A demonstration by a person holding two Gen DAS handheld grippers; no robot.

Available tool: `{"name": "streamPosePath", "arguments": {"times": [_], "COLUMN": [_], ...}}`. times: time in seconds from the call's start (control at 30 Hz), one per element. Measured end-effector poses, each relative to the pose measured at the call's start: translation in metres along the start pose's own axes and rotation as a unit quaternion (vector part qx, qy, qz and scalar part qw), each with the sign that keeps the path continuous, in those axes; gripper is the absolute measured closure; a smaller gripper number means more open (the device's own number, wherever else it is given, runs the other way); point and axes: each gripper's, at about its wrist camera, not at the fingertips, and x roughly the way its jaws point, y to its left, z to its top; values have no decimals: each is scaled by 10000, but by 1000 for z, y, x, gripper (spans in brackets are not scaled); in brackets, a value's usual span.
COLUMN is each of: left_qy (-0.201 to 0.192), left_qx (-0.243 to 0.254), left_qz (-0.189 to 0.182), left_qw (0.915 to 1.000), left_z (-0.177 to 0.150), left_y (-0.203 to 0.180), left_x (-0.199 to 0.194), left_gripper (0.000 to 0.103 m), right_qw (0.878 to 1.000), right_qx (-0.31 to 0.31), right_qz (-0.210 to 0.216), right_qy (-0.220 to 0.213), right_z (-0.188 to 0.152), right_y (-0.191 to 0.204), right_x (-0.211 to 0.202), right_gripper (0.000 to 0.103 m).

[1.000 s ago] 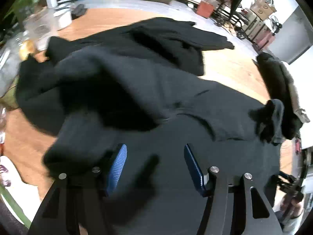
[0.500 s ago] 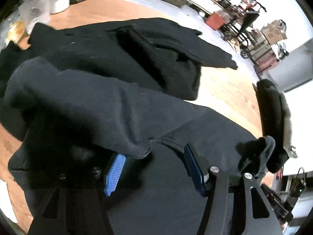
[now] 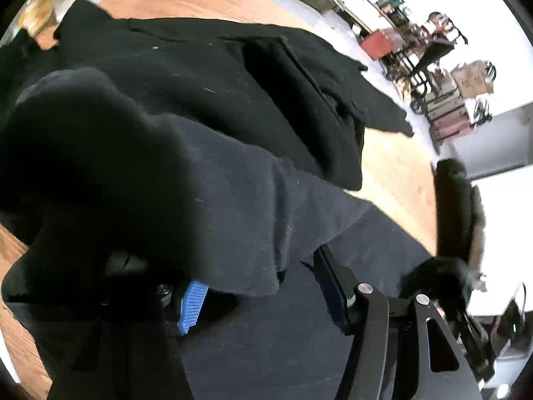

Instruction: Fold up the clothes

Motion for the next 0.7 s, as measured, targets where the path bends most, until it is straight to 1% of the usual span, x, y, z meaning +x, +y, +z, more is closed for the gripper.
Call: {"name": "streamPosePath", "arguments": {"times": [0.03,0.1,0.17,0.2,0.23,0.3,0.33,0.4,0.43,0.47,0.5,0.53,0.57,0.6,0.63,0.67,0.7], "left_qy": [5,11,15,1,-46,-195,-261,-316,-334,-284,-158,-18,76,106,113,127,156], "left_qx": [-52,-66,40,132,235,390,435,480,502,525,504,445,343,250,217,222,250], "left_qz": [-73,-123,-118,-132,-140,-164,-194,-208,-204,-167,-64,72,272,480,629,724,747], "left_qw": [10000,9999,9999,9998,9996,9989,9985,9981,9980,9981,9986,9990,9990,9985,9977,9970,9968], "left_z": [-1,-3,-7,-11,-15,-23,-27,-35,-39,-43,-47,-50,-55,-59,-63,-68,-75], "left_y": [2,2,0,-3,-5,-7,-7,-3,-1,2,6,10,17,23,27,30,32], "left_x": [-3,-9,-17,-23,-30,-48,-55,-68,-74,-76,-74,-71,-68,-67,-66,-66,-66], "left_gripper": [42,59,86,91,93,94,94,94,94,93,92,86,71,61,45,40,39], "right_qw": [10000,9997,9990,9986,9981,9972,9967,9943,9925,9892,9846,9804,9795,9795,9815,9837,9866], "right_qx": [-32,-149,-266,-324,-384,-493,-531,-647,-706,-766,-804,-765,-653,-535,-403,-281,-182], "right_qz": [-21,-143,-265,-326,-387,-523,-594,-835,-997,-1237,-1485,-1681,-1750,-1774,-1716,-1637,-1514], "right_qy": [-87,-156,-225,-260,-271,-192,-165,-114,-23,192,445,683,754,786,744,682,576], "right_z": [-3,-11,-20,-24,-30,-49,-56,-72,-80,-86,-94,-103,-109,-115,-118,-120,-121], "right_y": [-4,-13,-22,-26,-30,-41,-48,-64,-72,-79,-86,-94,-98,-102,-104,-105,-104], "right_x": [-16,-43,-70,-83,-95,-113,-118,-126,-125,-116,-104,-90,-83,-77,-75,-73,-72], "right_gripper": [95,95,95,95,95,95,95,95,94,88,70,65,61,58,55,47,39]}}
